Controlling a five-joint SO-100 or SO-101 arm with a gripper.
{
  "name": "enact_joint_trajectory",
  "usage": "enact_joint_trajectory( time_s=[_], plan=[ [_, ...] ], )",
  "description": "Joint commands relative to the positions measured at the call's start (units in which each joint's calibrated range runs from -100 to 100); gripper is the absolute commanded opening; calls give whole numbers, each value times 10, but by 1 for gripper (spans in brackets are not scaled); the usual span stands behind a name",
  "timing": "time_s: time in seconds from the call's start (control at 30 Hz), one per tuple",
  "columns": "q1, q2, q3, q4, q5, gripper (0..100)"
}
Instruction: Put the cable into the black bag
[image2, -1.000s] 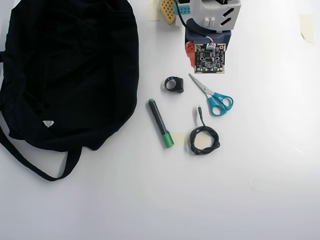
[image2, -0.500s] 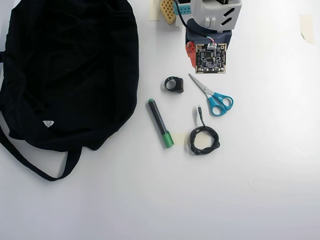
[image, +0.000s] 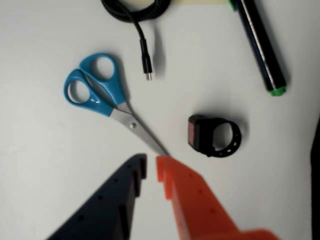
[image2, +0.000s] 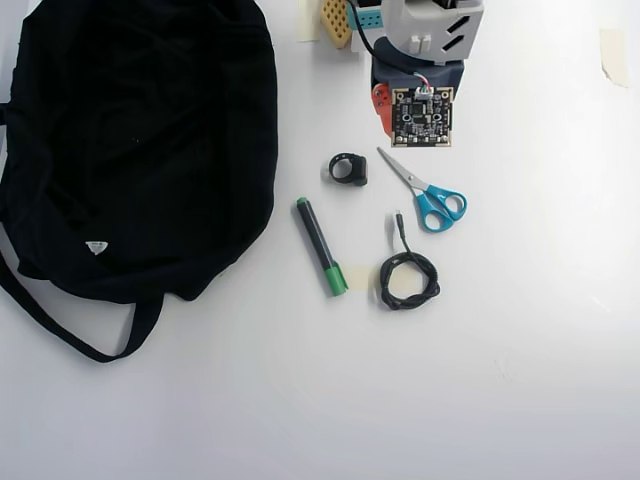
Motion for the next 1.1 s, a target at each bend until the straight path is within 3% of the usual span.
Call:
enact_joint_trajectory(
  time_s=[0.0, 0.4, 0.67, 1.07],
  plan=[
    [3, -10, -12, -5, 3, 3],
    [3, 33, -20, -32, 2, 3],
    [3, 103, -25, -118, 0, 3],
    [11, 288, -223, -119, 2, 3]
  ],
)
